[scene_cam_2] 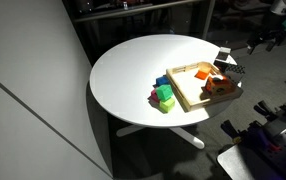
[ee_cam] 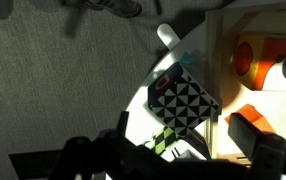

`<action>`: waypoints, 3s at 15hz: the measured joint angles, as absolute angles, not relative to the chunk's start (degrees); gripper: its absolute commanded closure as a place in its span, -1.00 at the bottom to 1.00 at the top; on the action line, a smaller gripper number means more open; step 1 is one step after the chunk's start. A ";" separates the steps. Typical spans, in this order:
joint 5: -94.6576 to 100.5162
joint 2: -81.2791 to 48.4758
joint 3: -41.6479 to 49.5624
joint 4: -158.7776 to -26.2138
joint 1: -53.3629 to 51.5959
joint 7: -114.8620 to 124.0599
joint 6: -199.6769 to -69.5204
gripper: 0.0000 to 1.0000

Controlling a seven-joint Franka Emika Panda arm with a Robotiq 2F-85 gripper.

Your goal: Put the black and white box onto the tray

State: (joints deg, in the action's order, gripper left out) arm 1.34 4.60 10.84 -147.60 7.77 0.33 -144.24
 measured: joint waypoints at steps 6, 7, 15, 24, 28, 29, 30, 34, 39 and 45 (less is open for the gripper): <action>1.43 -2.03 10.30 -146.07 7.74 0.33 -146.25 -1.00; 1.45 -2.95 10.23 -145.90 7.73 0.33 -146.51 -1.00; 4.39 -8.34 9.84 -144.37 7.37 0.39 -148.46 -1.00; 6.55 -12.24 9.84 -143.41 6.99 0.37 -155.51 -1.00; 6.50 -13.61 9.55 -143.41 6.95 0.29 -159.11 -1.00; 6.39 -13.92 9.44 -143.41 6.97 0.23 -159.87 -1.00; 6.08 -14.20 9.26 -143.41 7.02 -0.01 -160.54 -1.00; 2.65 -15.39 7.65 -143.42 8.16 -2.49 -162.69 -1.00; -4.81 -16.10 3.58 -143.42 12.13 -9.04 -163.13 -1.00; -11.89 -16.32 0.13 -143.41 16.98 -15.14 -163.00 -0.39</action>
